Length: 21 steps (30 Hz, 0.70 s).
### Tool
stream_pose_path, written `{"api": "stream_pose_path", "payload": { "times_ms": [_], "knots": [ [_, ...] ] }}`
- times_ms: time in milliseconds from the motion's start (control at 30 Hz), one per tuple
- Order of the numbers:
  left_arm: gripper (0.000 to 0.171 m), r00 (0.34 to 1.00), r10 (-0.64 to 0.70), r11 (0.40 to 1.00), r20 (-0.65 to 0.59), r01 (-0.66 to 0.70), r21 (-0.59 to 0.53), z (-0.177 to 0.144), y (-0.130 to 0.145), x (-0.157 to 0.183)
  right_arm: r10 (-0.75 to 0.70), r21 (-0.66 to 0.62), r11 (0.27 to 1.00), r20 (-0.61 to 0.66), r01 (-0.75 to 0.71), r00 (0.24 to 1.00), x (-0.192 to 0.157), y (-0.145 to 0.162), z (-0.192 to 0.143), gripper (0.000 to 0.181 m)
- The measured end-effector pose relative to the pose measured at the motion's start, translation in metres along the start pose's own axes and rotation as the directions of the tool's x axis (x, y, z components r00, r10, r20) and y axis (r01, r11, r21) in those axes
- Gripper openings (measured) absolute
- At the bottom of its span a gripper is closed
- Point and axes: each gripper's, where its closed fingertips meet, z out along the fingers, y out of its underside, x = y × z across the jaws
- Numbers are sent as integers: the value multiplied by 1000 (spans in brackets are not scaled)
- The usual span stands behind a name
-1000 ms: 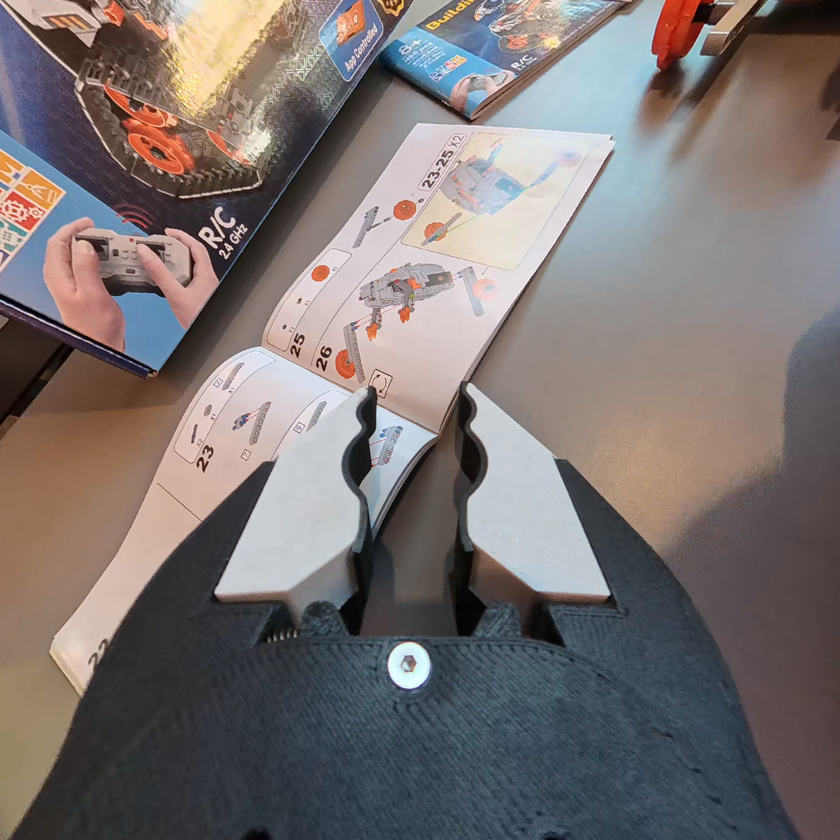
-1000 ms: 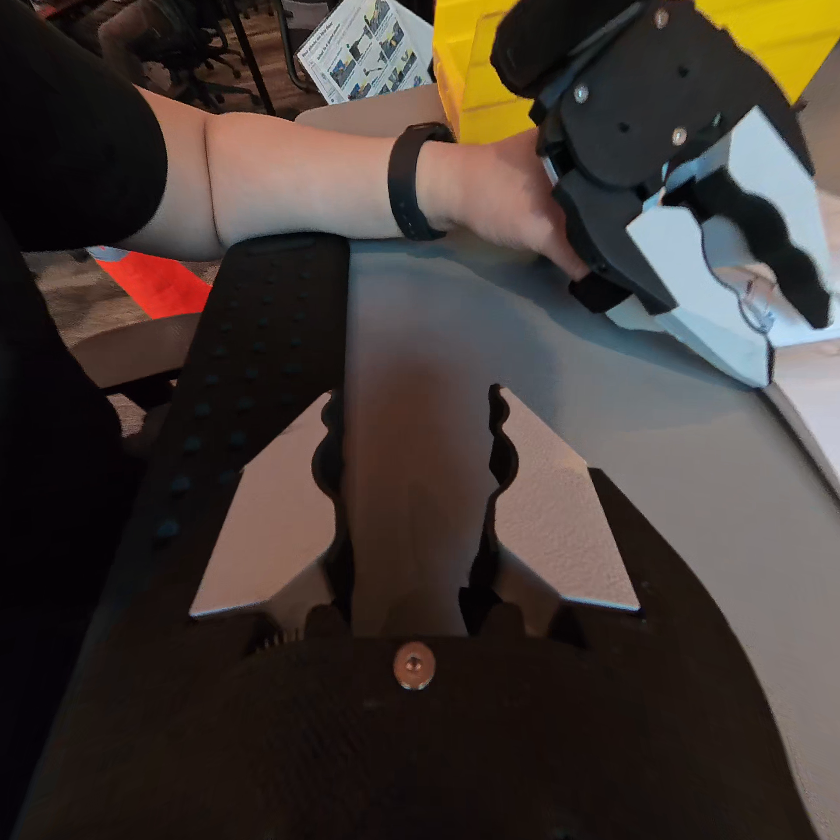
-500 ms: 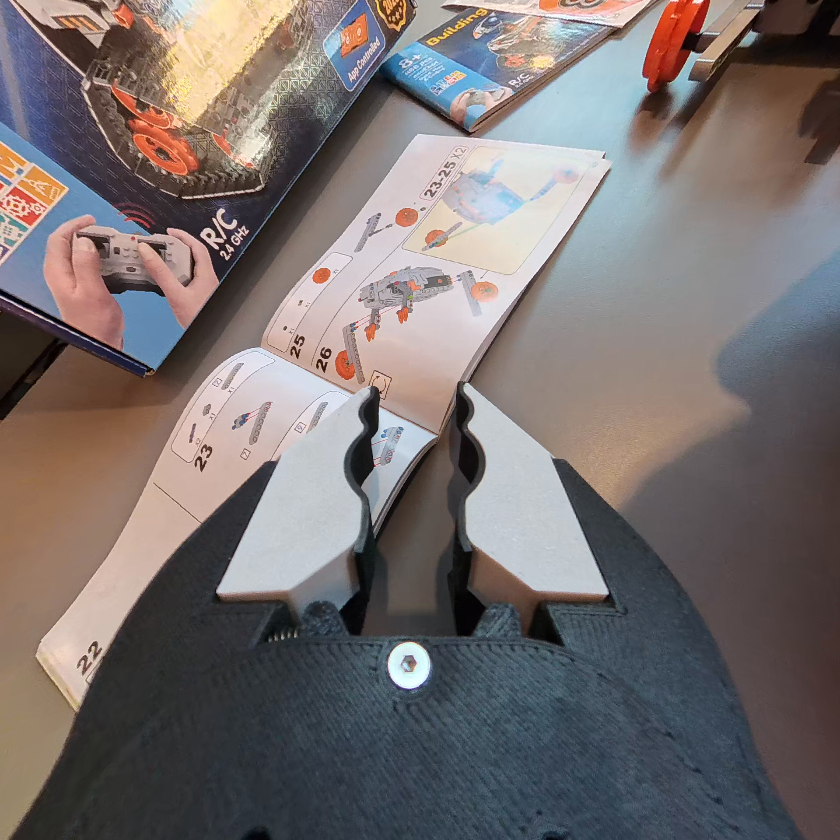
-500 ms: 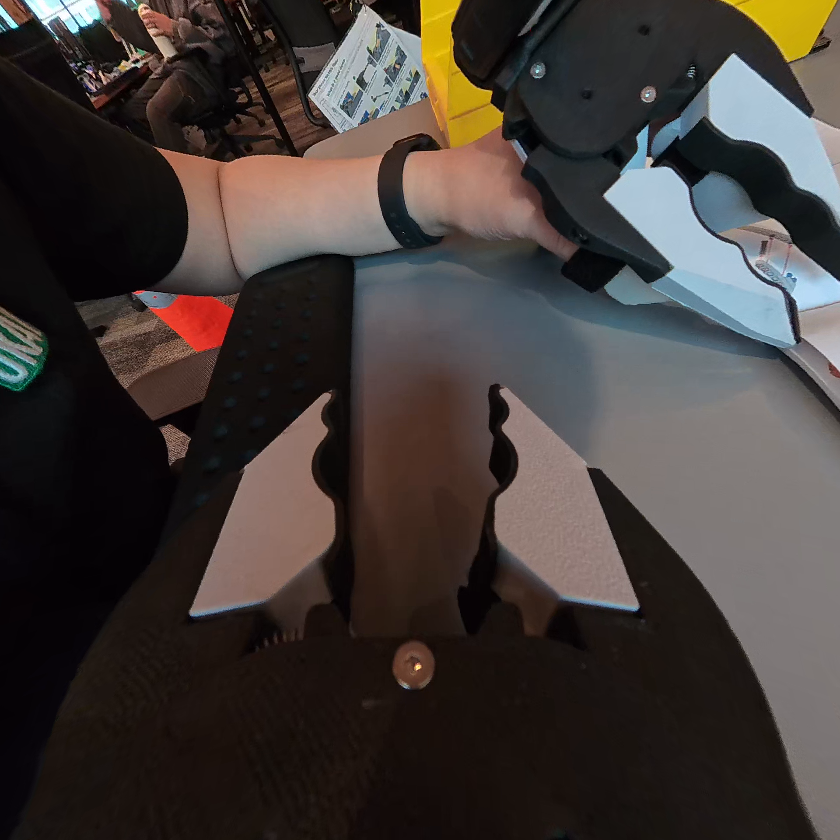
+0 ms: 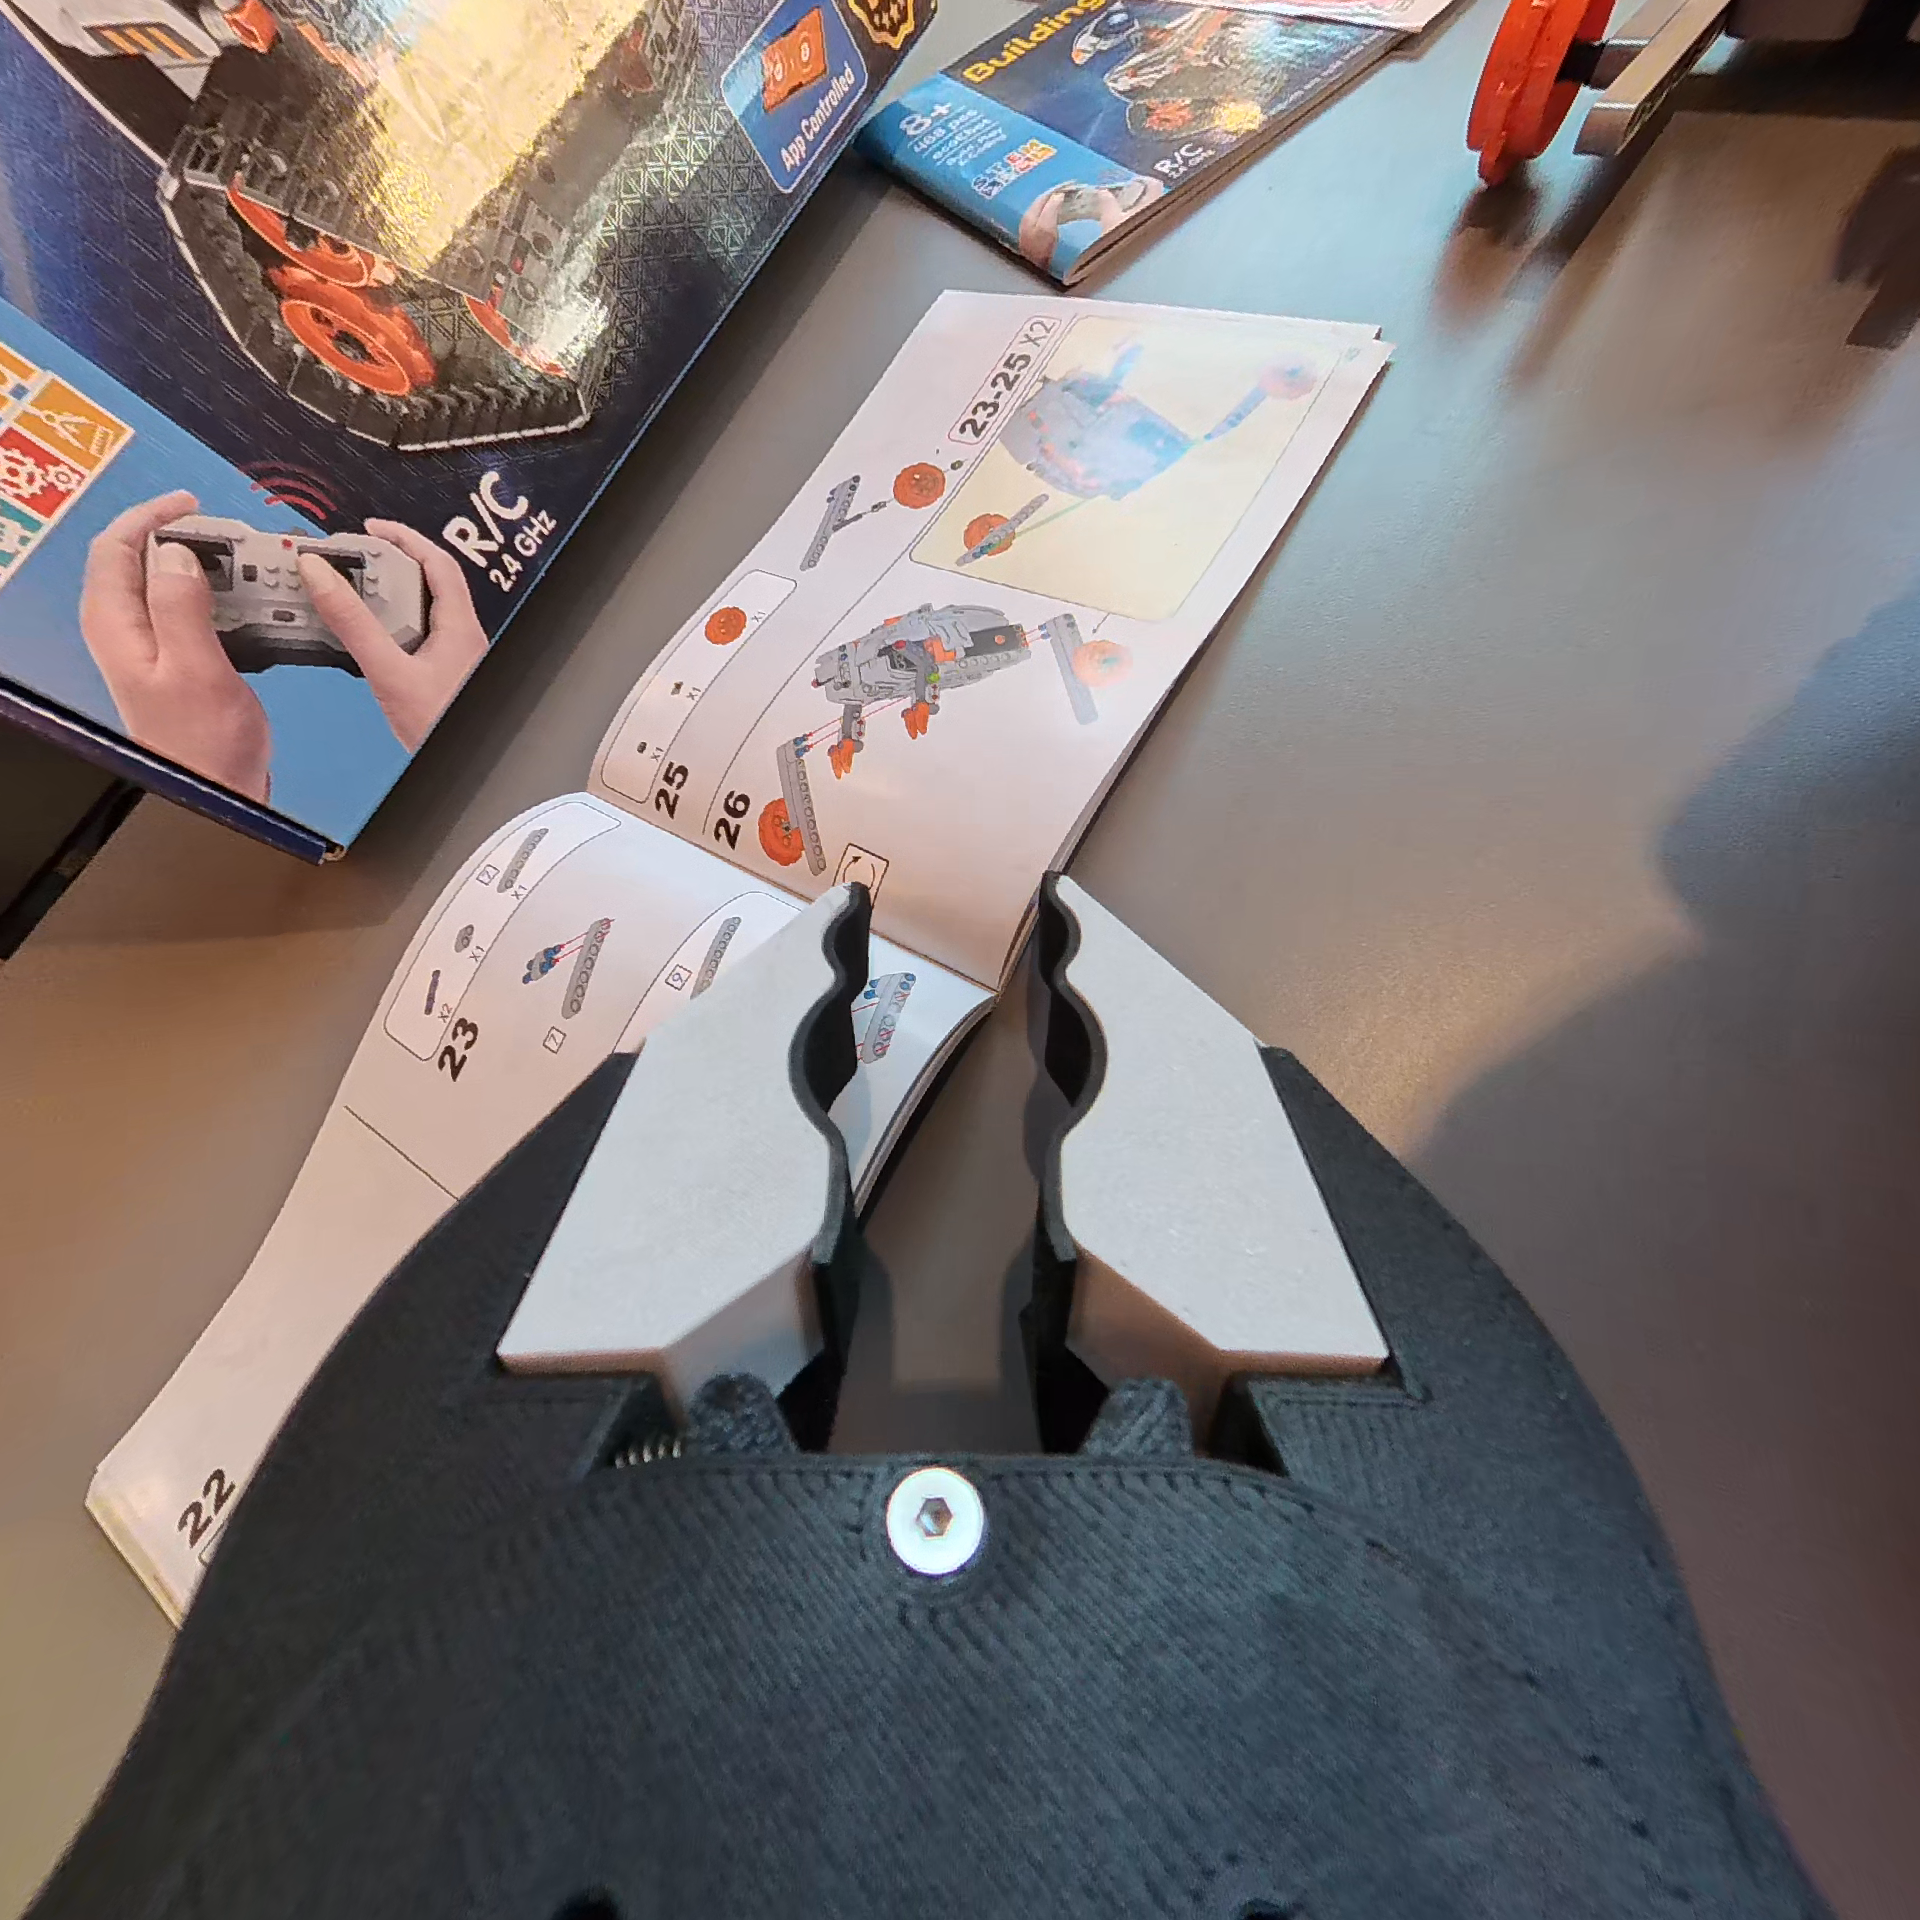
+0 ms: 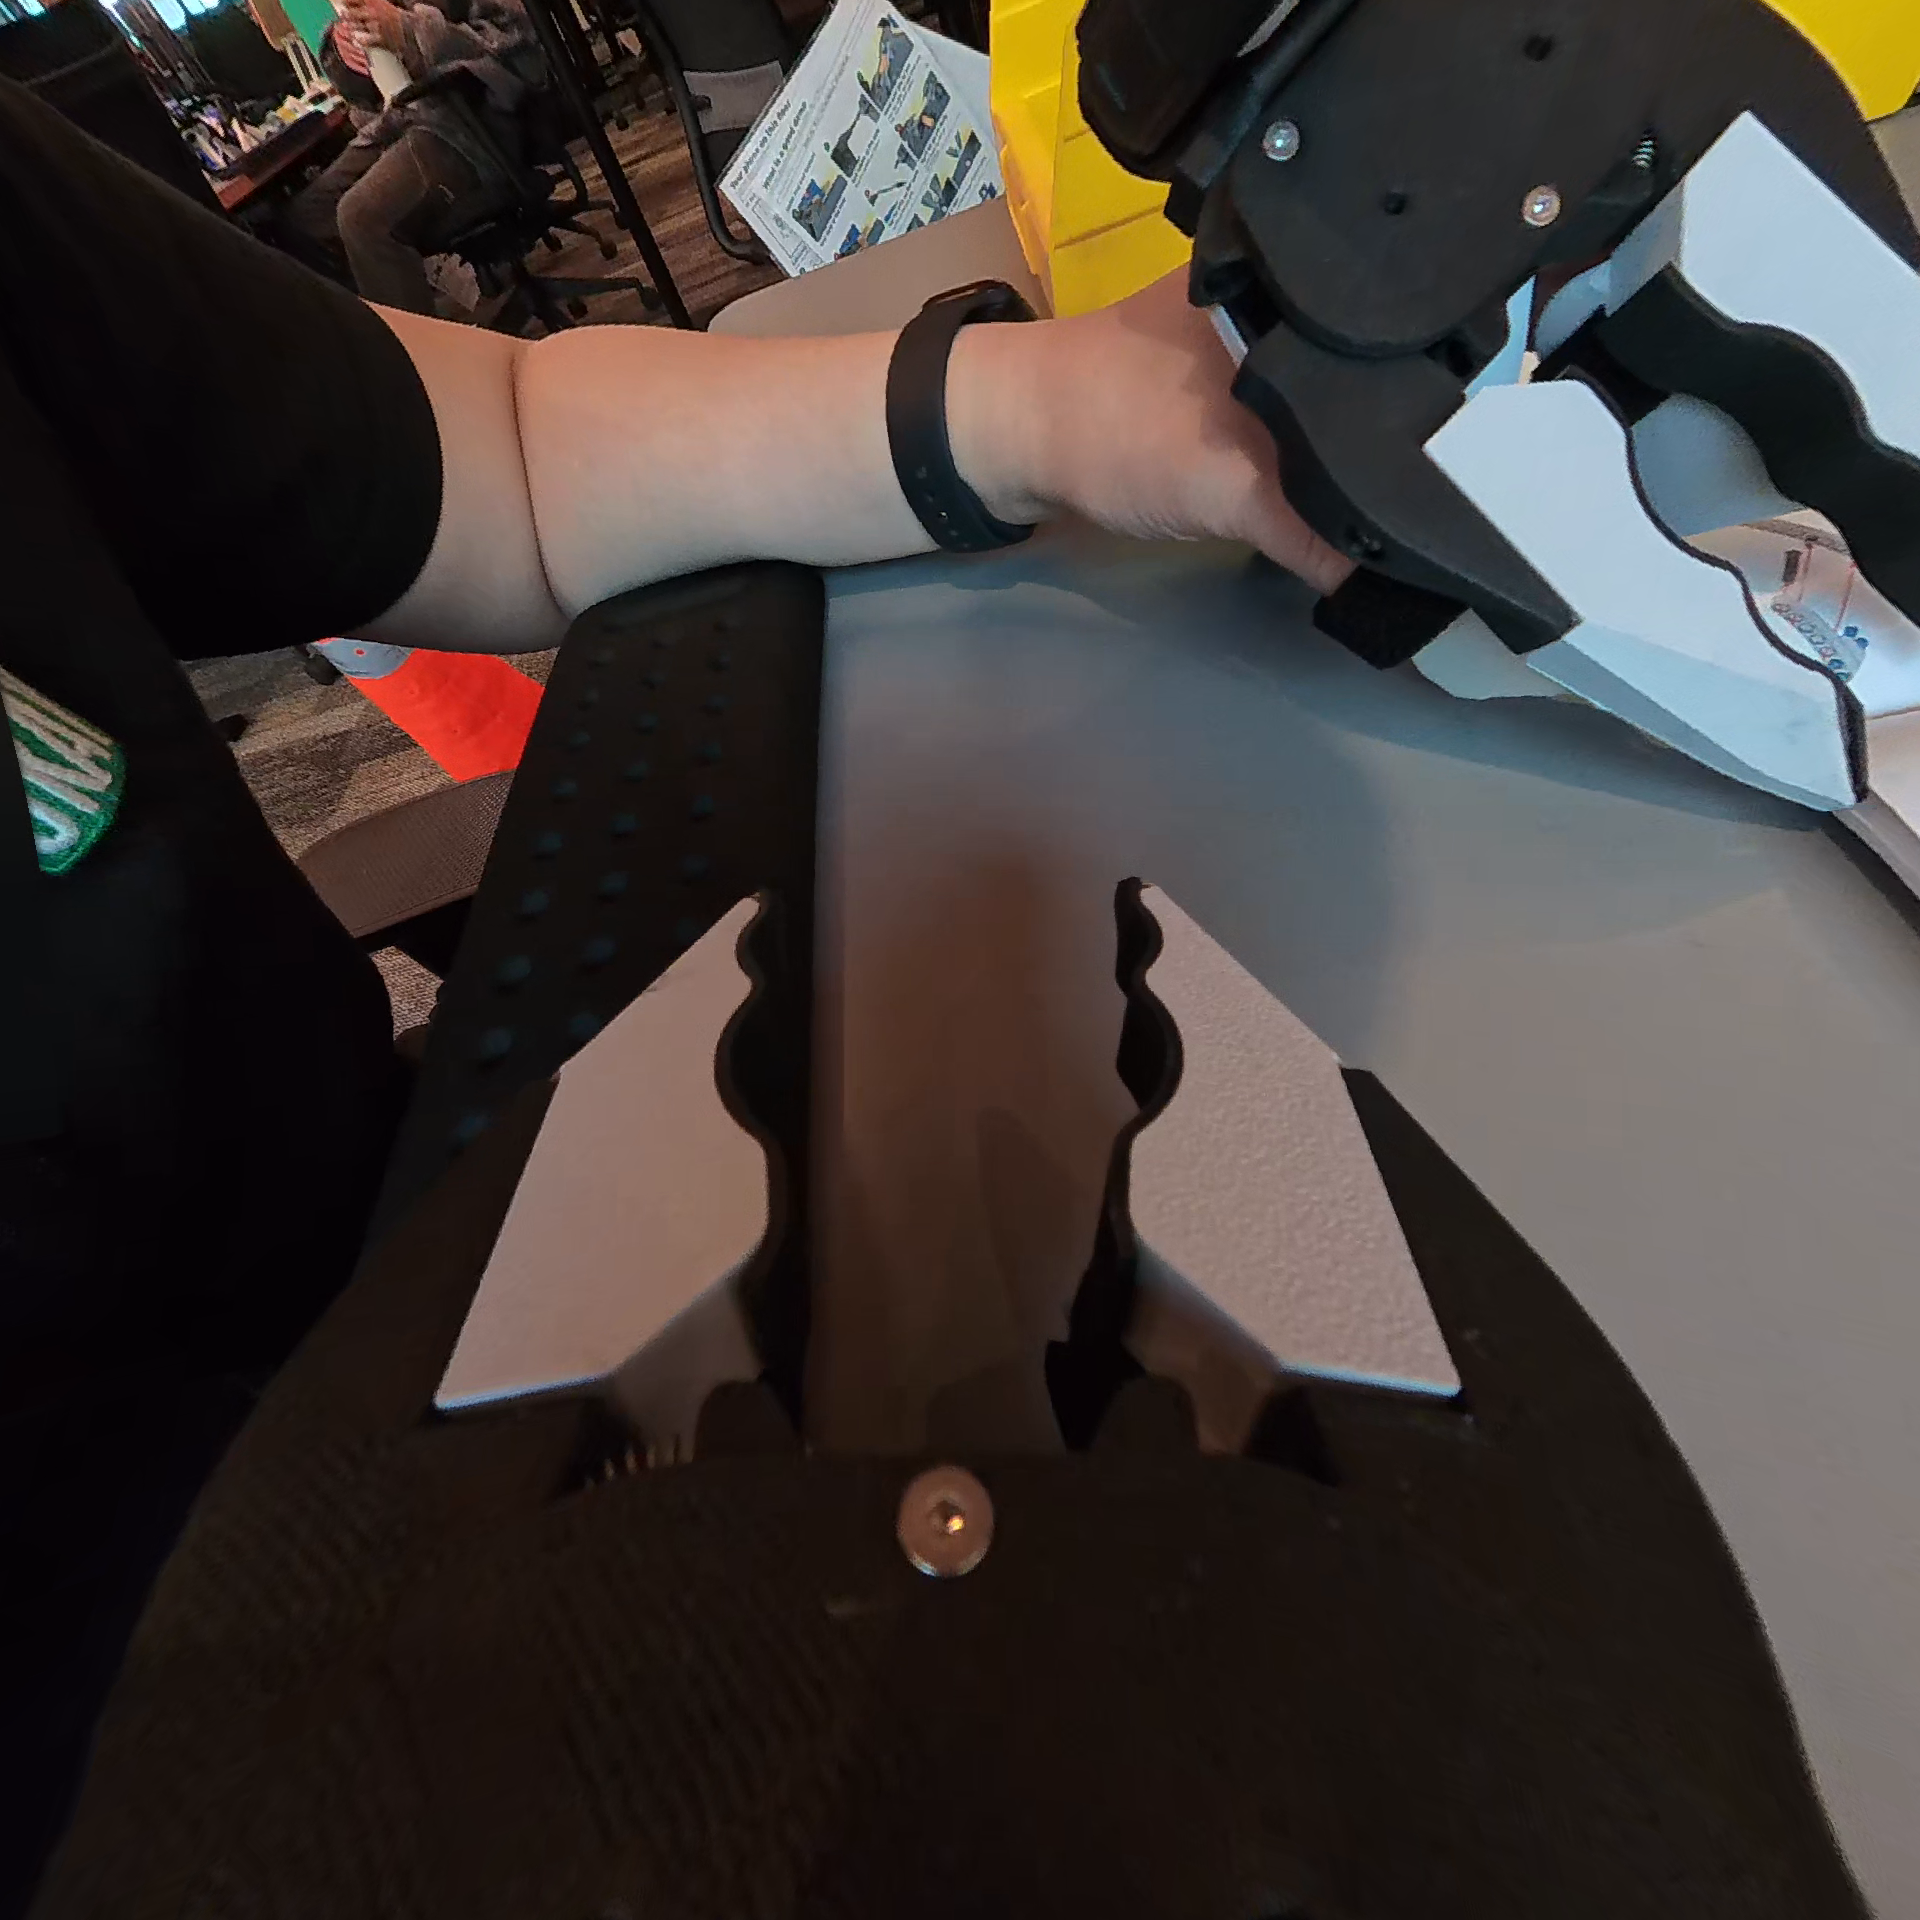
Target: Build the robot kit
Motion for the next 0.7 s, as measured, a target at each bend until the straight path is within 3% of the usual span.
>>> {"api": "stream_pose_path", "payload": {
  "times_ms": [700],
  "knots": [
    [31, 1000, -3, 1000, -2, 3, -3, 0, 0, 0, -5, 3, 1000, 15, 5, 1000, -2, -1, 0, 64]
  ]
}}
